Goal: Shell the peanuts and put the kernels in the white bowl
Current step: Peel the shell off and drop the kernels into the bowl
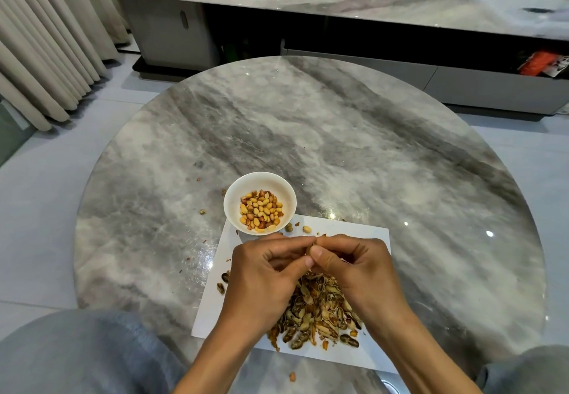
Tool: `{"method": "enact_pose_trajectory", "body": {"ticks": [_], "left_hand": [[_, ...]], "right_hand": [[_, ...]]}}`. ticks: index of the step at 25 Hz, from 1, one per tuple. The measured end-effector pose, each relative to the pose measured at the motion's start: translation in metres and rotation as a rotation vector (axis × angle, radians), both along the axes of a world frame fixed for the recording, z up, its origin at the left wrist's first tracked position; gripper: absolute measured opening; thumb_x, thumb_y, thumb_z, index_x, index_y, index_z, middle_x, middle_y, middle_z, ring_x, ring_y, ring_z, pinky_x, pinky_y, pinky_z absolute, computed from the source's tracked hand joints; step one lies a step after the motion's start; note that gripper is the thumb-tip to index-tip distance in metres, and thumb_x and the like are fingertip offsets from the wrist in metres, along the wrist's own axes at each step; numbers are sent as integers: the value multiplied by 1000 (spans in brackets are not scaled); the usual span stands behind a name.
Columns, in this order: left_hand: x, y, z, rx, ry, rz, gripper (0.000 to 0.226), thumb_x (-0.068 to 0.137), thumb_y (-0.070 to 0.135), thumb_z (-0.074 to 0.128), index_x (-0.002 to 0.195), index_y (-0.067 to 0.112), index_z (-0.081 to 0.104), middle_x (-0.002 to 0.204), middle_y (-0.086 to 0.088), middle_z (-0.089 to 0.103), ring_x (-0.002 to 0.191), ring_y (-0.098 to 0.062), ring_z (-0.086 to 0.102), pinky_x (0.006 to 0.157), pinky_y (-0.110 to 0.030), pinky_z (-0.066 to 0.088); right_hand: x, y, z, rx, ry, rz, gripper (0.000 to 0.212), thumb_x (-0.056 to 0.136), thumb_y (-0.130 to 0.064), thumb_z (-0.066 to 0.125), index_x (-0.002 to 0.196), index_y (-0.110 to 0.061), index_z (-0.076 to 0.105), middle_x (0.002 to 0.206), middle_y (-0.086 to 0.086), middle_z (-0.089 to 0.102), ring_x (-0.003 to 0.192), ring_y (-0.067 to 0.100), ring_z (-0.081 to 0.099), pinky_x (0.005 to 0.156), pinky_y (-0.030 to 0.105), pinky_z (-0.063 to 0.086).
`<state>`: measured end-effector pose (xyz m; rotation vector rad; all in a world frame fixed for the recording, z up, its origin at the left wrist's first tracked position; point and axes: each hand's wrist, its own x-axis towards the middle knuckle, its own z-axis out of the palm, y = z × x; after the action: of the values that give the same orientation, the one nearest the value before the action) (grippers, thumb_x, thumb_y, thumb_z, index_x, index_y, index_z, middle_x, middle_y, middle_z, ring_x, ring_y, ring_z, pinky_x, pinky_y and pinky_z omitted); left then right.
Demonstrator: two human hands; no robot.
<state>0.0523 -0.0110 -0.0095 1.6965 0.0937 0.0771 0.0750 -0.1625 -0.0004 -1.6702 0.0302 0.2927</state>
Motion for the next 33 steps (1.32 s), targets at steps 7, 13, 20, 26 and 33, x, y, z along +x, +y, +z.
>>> {"method": "enact_pose_trajectory", "body": {"ticks": [7, 13, 20, 26, 33], "left_hand": [[-2, -3, 3, -75, 8, 53, 31, 77, -4, 79, 97, 18, 79, 89, 5, 77, 82, -12, 75, 75, -23, 59], [-4, -5, 1, -84, 13, 108, 29, 77, -5, 80, 98, 15, 80, 87, 1, 77, 80, -13, 74, 74, -22, 58], [-4, -8, 3, -147, 32, 160, 28, 76, -2, 81, 96, 18, 80, 85, -2, 76, 78, -13, 73, 74, -24, 59], [-3, -5, 6, -272, 107, 140, 31, 78, -3, 77, 94, 24, 78, 86, -2, 78, 81, -14, 74, 75, -23, 58], [-1, -5, 7, -393, 177, 219, 20, 81, -4, 72, 86, 15, 78, 86, -4, 78, 81, -15, 75, 70, -19, 56]], "right_hand": [[-3, 4, -1, 87, -30, -69, 15, 85, -2, 72, 89, -13, 81, 85, 7, 78, 84, 23, 75, 76, 29, 58], [-8, 11, -4, 107, -53, -143, 19, 85, -1, 73, 87, -18, 82, 85, 5, 78, 86, 22, 75, 77, 28, 58], [-11, 19, -7, 210, 22, -282, 16, 88, -4, 70, 85, -15, 80, 87, 8, 78, 87, 24, 75, 79, 34, 57], [-6, 17, -6, 316, 150, -235, 16, 93, -7, 64, 102, -10, 76, 96, 10, 78, 90, 26, 75, 76, 29, 60], [-6, 4, 9, -58, -81, 59, 24, 88, -10, 73, 97, -32, 78, 91, -11, 78, 85, 6, 74, 80, 26, 57]]}}
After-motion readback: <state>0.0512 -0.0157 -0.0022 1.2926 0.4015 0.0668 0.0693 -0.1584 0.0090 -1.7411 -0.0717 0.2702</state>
